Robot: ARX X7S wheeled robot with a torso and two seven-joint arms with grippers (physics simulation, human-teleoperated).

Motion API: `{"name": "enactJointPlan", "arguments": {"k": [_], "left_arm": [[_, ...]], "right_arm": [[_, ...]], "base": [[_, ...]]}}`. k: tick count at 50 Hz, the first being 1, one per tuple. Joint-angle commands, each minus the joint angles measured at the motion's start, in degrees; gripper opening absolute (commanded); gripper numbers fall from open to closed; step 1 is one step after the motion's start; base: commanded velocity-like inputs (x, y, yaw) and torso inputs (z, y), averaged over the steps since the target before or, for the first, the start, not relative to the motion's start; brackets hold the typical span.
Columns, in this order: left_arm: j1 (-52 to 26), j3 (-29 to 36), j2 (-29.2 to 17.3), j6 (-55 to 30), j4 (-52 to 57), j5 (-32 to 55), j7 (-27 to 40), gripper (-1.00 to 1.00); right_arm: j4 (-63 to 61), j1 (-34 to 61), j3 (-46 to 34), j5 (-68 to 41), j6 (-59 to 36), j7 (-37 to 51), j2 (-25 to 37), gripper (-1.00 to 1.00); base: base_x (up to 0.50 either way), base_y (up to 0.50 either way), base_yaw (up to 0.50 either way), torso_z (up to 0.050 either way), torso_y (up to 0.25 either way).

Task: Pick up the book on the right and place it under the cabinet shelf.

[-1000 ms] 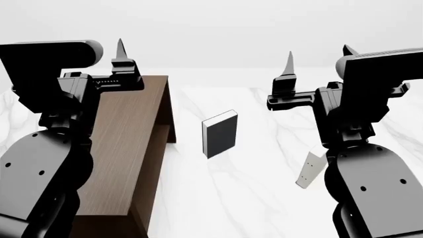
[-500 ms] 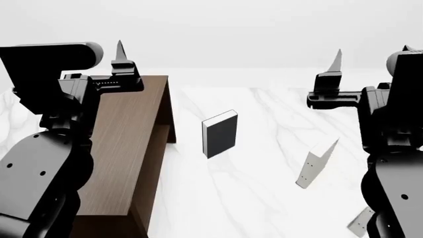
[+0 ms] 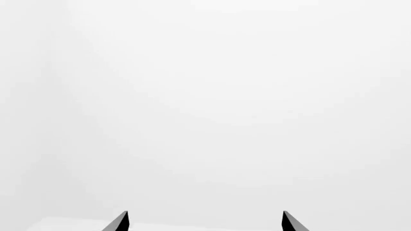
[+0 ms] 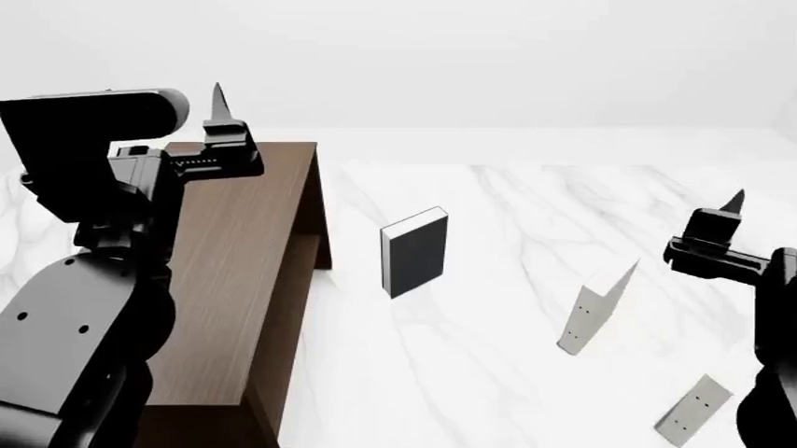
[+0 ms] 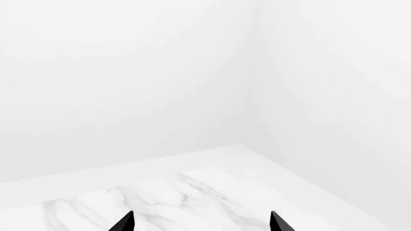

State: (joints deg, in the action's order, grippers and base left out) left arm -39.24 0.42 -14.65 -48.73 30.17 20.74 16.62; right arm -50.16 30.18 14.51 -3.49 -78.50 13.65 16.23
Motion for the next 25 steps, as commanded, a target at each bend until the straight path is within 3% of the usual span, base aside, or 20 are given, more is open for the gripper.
{"name": "enactJointPlan", "arguments": {"k": [1, 14, 25], "left_arm": [[0.9, -0.8, 0.1, 1.4, -0.8, 0.1, 0.4, 1.0], [1.6, 0.0, 0.1, 3.1, -2.2, -0.1, 0.3, 1.0], [2.0, 0.2, -0.1, 3.2, -2.2, 0.3, 0.4, 1.0]], "right_arm": [[-3.2, -6.0, 10.3, -0.7, 0.4, 0.0, -8.7, 1.0], [-8.4, -12.8, 10.1, 0.0, -3.6, 2.8, -11.7, 1.0], [-6.4, -16.2, 9.6, 0.5, -1.1, 5.7, -14.0, 1.0]], "base": [[0.0, 0.0, 0.0, 0.0, 0.0], [0.0, 0.0, 0.0, 0.0, 0.0], [0.0, 0.0, 0.0, 0.0, 0.0]]}}
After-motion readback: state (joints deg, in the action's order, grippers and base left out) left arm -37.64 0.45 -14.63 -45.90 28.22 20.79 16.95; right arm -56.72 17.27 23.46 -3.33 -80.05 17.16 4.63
